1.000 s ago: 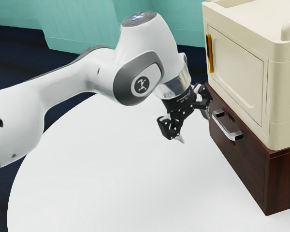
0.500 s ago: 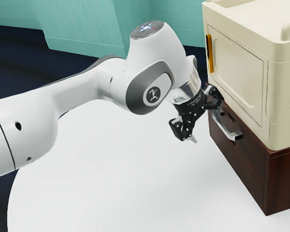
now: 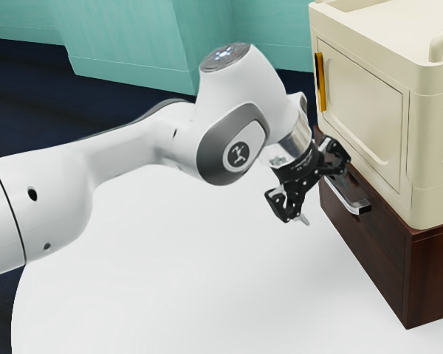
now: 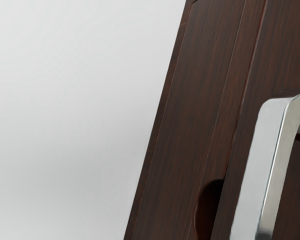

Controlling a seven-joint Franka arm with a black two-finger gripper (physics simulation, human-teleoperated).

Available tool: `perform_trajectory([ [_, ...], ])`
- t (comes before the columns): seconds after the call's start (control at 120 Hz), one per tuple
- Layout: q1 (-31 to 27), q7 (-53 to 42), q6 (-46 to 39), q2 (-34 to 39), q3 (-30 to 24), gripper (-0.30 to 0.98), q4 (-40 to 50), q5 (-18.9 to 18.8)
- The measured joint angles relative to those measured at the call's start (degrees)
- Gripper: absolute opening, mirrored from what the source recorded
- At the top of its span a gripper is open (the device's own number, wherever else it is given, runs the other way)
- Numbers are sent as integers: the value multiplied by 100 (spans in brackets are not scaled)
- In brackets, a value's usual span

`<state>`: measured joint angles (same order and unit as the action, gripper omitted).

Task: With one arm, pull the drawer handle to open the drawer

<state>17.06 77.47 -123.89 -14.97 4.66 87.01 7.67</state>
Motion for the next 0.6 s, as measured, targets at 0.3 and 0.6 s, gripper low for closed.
perform_trajectory([
  [0.3, 44, -139, -203, 9, 3, 48, 147, -5],
  [0.6, 42, -246, -299, 96, 3, 27, 338, -129],
])
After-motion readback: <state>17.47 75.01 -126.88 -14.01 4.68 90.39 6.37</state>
